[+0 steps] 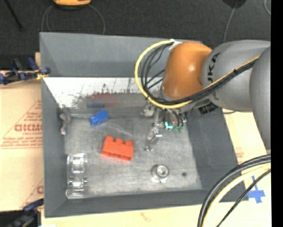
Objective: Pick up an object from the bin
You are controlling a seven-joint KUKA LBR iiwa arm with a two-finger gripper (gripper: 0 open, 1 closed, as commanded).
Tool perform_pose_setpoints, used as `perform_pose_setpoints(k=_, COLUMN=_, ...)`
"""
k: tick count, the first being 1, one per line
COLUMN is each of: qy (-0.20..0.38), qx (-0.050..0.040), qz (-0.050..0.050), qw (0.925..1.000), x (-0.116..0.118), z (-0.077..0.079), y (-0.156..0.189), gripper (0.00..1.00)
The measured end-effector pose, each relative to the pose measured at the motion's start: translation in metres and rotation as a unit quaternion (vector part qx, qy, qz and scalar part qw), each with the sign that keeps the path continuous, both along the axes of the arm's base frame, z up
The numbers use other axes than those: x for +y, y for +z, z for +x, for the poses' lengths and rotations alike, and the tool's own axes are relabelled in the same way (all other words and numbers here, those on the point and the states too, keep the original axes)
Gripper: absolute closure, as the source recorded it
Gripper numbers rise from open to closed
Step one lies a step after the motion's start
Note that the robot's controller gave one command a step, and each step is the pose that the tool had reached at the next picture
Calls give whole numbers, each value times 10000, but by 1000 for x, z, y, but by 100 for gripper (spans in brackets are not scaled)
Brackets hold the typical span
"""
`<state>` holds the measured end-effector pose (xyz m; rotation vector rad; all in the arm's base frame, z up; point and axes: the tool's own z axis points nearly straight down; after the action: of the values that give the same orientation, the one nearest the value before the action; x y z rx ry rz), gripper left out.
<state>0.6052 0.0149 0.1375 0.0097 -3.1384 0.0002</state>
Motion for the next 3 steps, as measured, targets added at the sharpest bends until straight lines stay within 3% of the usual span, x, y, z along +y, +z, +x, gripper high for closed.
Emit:
perform_pose_setpoints(k=1, qy=635, qx=-83, qz=-5, qw=9979, x=35, z=-57, y=-64, gripper=0)
perform_pose_setpoints(k=2, qy=770, qx=-48, qz=13, qw=9970, x=85, z=-52, y=-56, gripper=0)
perform_pose_setpoints(k=3, qy=750, qx=-46, qz=11, qw=9972, x=83, z=-52, y=-56, gripper=100)
